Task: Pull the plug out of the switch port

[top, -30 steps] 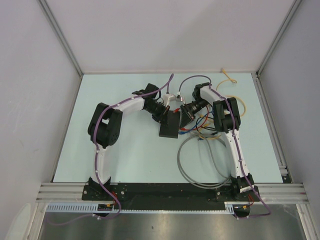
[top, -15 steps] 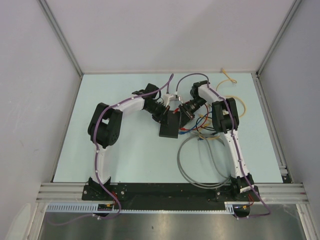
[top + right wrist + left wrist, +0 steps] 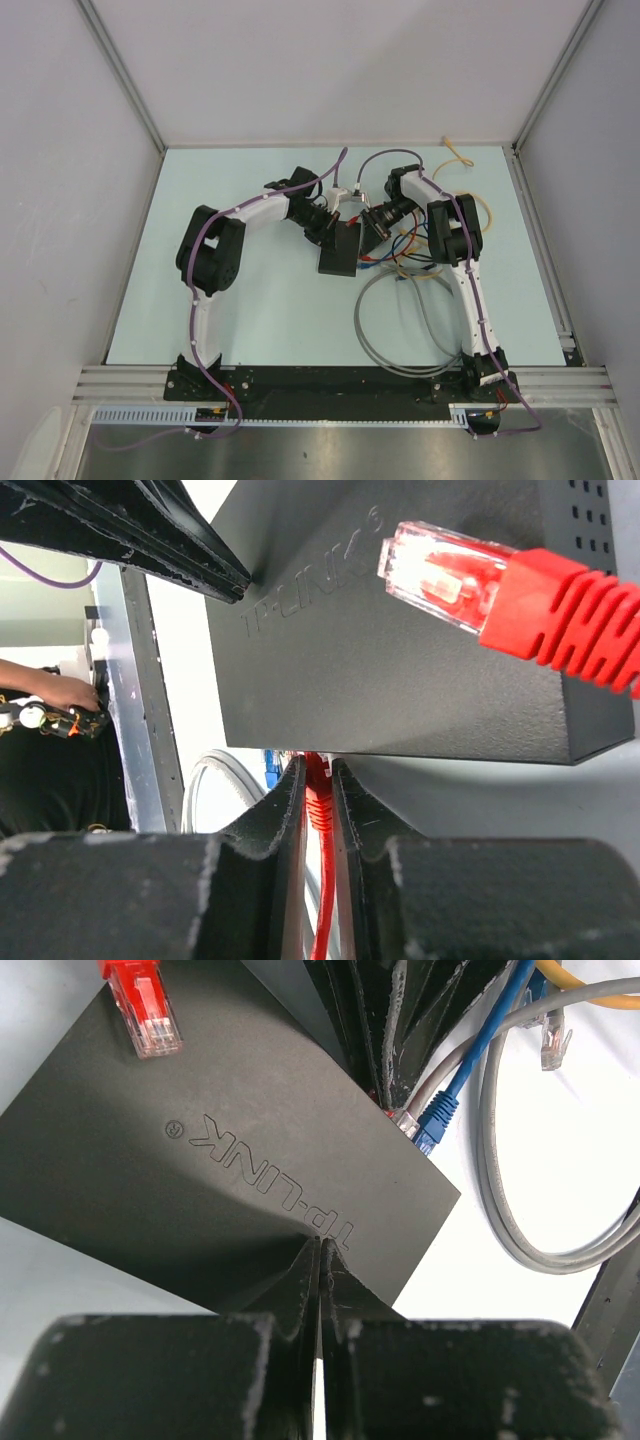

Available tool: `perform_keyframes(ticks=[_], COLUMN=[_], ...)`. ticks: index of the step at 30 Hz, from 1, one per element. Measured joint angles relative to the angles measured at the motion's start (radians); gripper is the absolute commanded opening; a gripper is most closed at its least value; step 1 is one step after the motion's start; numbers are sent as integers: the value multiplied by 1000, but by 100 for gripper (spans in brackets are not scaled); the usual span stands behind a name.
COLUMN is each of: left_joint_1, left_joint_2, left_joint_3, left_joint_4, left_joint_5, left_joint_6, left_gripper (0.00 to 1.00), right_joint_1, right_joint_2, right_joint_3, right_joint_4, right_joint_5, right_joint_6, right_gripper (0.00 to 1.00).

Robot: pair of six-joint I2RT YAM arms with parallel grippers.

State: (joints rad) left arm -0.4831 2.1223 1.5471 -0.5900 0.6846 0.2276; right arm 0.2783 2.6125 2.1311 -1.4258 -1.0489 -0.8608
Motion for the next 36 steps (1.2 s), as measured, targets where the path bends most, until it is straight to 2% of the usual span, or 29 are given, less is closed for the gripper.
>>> perform_keyframes(ticks=[10, 23, 29, 30, 33, 34, 36], left_joint_1=[0, 0, 0, 0, 0, 0, 0], left_joint_2=[0, 0, 0, 0, 0, 0, 0], left_joint_3=[1, 2, 2, 2, 2, 2, 2], left_joint_4=[-2, -2, -3, -3, -3, -2, -3], left_joint_5=[0, 0, 0, 0, 0, 0, 0], left_joint_6=[0, 2, 2, 2, 2, 2, 2], left_gripper=[0, 0, 0, 0, 0, 0, 0], right_joint_1=[0, -59, -75, -82, -100, -105, -114], right_joint_2=[-16, -32, -20, -19, -21, -25, -40], right_joint_3=[-11, -11, 138, 167, 238, 248, 249], right_joint_4=[11, -24, 24, 38, 58, 66, 73], right_joint_5=[13, 156, 230, 235, 236, 233, 232], right_joint_6=[-8, 39, 62, 64, 75, 80, 98], right_gripper=[0, 0, 2, 4, 19, 28, 40])
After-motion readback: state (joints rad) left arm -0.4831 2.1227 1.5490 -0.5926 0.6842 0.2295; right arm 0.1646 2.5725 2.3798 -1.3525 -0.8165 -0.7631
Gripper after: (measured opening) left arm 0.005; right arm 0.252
